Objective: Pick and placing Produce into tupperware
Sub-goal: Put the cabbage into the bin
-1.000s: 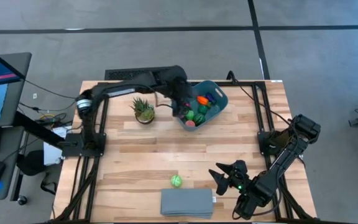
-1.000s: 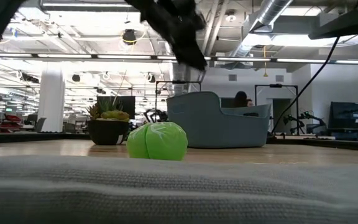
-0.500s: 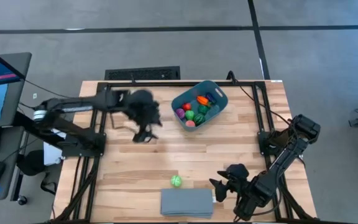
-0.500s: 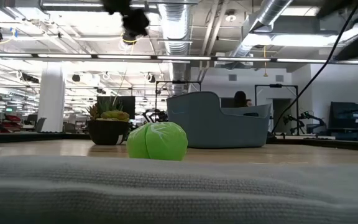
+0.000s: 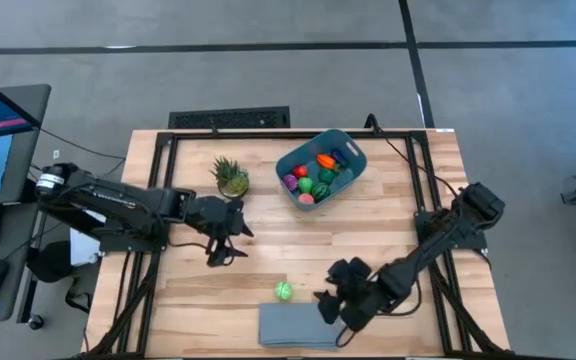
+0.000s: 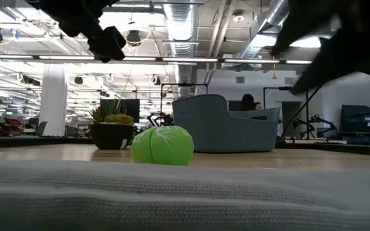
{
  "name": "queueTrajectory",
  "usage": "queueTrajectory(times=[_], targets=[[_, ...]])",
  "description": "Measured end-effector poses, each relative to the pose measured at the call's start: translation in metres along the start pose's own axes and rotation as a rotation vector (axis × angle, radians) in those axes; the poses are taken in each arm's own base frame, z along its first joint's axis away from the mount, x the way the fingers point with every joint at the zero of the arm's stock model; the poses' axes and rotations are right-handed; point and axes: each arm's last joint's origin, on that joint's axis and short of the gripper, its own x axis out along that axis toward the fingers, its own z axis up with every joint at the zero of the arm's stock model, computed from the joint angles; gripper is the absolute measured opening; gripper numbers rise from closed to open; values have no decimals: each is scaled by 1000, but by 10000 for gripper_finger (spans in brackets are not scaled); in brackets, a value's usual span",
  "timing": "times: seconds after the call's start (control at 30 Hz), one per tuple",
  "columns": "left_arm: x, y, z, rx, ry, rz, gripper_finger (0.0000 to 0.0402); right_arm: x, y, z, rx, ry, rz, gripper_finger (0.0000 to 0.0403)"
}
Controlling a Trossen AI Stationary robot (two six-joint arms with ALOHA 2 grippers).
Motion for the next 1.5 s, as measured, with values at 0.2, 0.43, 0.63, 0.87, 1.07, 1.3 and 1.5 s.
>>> queueTrajectory(times=[0.2, 0.43, 0.63, 0.87, 1.07, 1.3, 1.5], targets=[[3, -7, -7, 3, 6, 40, 274, 32, 6, -10, 21, 31, 48, 282], [-5, -8, -11, 0, 33, 87, 274, 67, 12, -32, 137, 10, 108, 274], [-14, -7, -14, -3, 51, 133, 274, 91, 16, -33, 167, -26, 145, 274], [-18, -5, -15, -12, 58, 150, 274, 100, 18, -19, 143, -68, 139, 274], [-22, -5, -18, -16, 77, 186, 274, 108, 14, -9, 103, -3, 153, 274], [-24, -4, -20, -21, 95, 208, 274, 115, 12, 4, 70, -1, 171, 274], [-24, -4, -20, -18, 92, 222, 274, 127, 3, 29, 52, -28, 160, 274]])
